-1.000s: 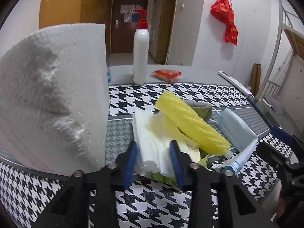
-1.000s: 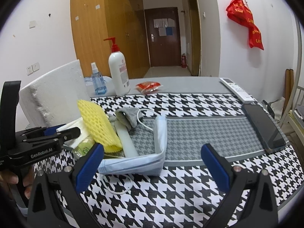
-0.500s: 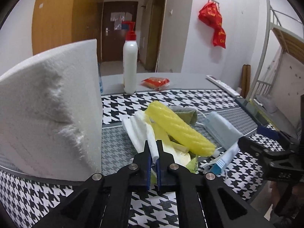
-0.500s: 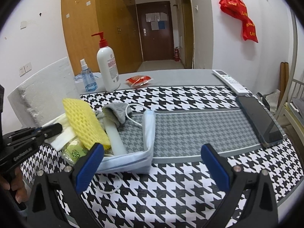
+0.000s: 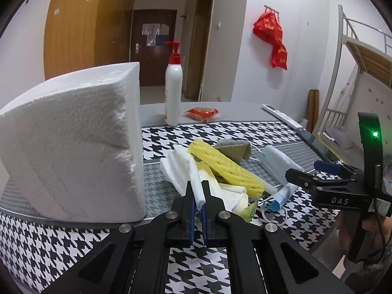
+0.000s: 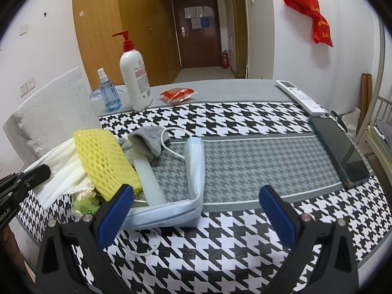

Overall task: Organize soft objects
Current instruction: 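Hold the white tissue in the left gripper while the right gripper grasps the blue face mask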

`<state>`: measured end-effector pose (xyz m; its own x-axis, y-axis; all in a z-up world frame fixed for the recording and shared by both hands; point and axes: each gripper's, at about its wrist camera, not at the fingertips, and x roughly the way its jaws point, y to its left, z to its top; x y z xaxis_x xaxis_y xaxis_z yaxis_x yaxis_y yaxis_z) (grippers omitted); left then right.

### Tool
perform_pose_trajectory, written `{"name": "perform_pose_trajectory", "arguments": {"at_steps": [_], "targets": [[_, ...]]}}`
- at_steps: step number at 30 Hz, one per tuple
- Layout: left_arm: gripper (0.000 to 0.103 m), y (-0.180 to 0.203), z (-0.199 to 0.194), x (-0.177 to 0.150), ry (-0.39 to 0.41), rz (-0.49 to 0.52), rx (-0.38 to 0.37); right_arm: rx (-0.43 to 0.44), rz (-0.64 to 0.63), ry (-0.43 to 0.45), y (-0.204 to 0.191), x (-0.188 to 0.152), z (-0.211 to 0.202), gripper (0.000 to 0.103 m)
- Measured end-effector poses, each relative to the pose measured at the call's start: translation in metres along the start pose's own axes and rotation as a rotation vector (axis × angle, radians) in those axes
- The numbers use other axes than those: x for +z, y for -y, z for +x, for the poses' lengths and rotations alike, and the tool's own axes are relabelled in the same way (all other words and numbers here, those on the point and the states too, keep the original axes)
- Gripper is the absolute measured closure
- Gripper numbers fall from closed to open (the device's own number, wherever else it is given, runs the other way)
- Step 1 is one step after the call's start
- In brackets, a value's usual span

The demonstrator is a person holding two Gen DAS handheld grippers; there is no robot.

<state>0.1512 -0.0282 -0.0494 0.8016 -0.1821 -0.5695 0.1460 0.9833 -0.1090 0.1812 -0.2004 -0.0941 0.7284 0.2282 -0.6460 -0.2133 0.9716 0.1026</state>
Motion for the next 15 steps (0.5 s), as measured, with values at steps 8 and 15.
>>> {"name": "perform_pose_trajectory", "arguments": {"at_steps": [8, 15], "targets": [[0.099, -0.003, -0.018, -0.008, 0.043, 0.007, -0.027, 0.007, 0.013, -0.018, -0.001, 0.001, 0.003, 0.016], [0.098, -0.006, -0.029, -0.013, 0.073, 0.002, -0.044, 0.005, 0.021, -0.056, -0.002, -0.003, 0.010, 0.039]]}}
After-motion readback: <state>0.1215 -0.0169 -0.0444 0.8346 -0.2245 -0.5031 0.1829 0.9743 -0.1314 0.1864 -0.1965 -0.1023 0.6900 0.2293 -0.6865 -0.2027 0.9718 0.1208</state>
